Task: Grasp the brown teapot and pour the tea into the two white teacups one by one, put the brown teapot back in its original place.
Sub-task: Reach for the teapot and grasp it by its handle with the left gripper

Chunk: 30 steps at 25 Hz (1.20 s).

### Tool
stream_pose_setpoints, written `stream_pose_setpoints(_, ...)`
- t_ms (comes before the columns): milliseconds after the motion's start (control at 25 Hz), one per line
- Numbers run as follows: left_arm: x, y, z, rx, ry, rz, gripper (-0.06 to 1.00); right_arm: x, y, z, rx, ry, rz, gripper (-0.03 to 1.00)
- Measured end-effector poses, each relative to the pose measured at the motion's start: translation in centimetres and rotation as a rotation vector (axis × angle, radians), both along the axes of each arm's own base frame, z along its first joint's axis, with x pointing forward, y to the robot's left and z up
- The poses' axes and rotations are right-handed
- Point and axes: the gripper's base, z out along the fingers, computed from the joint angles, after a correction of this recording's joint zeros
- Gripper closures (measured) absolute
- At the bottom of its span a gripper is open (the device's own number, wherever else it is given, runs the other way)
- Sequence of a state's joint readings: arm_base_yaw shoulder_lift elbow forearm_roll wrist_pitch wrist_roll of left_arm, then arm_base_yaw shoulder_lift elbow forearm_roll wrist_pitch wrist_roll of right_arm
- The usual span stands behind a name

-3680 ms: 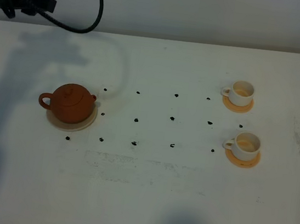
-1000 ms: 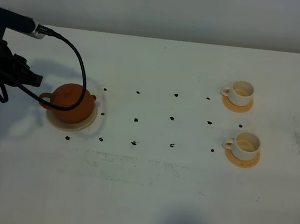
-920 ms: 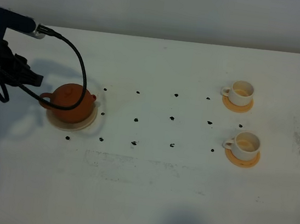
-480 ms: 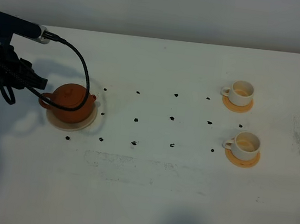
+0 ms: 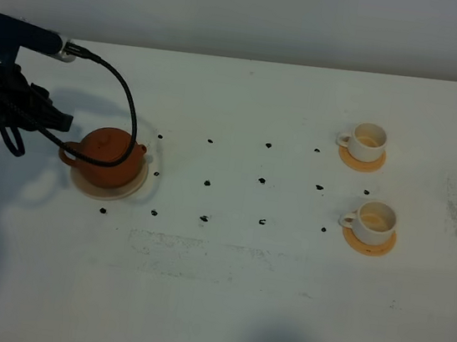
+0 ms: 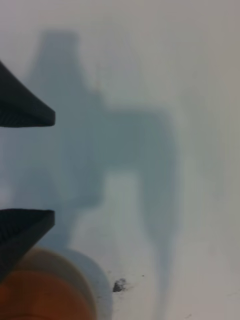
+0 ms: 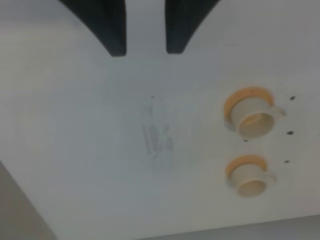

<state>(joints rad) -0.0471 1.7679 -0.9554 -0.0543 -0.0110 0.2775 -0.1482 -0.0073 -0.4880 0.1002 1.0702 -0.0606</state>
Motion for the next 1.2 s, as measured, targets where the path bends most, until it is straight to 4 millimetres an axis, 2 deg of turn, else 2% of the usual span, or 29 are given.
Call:
stream_pose_setpoints(520, 0.1, 0.0, 0.0, 0.007, -0.012, -0.007, 0.58, 0.0, 0.1, 0.0, 0.012, -0.001, 0.057, 0.74)
stream_pose_setpoints(880, -0.5, 0.0, -0.4, -0.03, 0.095, 0.032, 0.58, 0.0, 0.1, 0.0, 0.012, -0.002, 0.057, 0.74)
stream_pose_setpoints(1000, -0.1, -0.1, 0.4, -0.062, 0.136, 0.067, 0.58, 0.0, 0.1, 0.0, 0.012, -0.002, 0.057, 0.74)
stream_pose_setpoints(1200, 1.4, 0.4, 3.1, -0.095, 0.173, 0.101, 0.58, 0.0, 0.1, 0.0, 0.012, -0.002, 0.057, 0.74)
